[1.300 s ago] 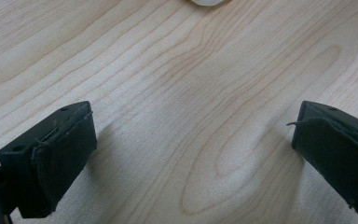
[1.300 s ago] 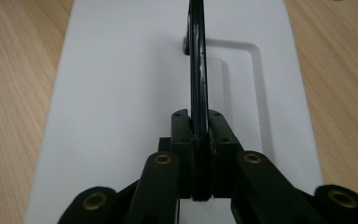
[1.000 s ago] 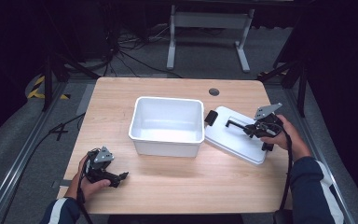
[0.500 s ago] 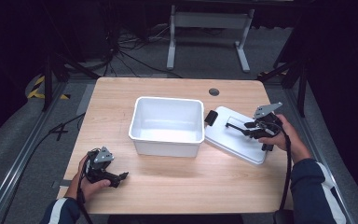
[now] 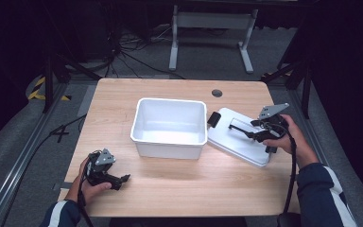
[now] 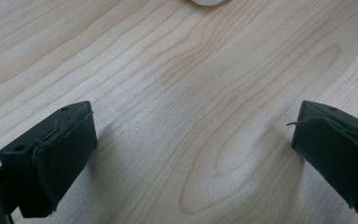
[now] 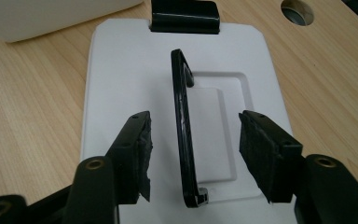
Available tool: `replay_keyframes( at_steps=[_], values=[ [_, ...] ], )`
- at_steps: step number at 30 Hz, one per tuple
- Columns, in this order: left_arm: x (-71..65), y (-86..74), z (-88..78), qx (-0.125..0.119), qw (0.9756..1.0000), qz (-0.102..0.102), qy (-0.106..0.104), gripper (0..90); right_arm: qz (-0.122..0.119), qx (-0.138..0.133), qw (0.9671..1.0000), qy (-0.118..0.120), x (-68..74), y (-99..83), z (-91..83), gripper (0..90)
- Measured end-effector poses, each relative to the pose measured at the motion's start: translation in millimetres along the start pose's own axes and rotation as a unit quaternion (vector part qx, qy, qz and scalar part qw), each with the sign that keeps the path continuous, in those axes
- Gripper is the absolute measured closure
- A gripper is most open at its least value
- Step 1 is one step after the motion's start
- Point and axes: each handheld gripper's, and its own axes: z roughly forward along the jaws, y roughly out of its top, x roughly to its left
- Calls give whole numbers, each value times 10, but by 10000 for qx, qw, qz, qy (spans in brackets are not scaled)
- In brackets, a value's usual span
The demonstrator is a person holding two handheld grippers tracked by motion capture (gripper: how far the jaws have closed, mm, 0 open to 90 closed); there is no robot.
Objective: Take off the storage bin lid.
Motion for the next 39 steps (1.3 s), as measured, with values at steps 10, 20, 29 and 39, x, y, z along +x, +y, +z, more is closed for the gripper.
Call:
replay_keyframes(
  at_steps=[10, 20, 29, 39],
  values=[
    [-1, -2, -4, -4, 10000, 11, 25, 5, 315, -121, 9989, -320, 73, -6, -194, 346],
    [-1, -5, 1, -23, 10000, 1, -7, 5, 490, -203, 9976, -446, 165, -169, -373, 347],
    [-2, -5, 1, -19, 10000, -3, -10, 5, 405, -277, 9972, -566, 261, -331, -524, 344],
    [-1, -4, 1, -19, 10000, -1, -13, 5, 273, -236, 9975, -608, 413, -503, -541, 340]
  ],
)
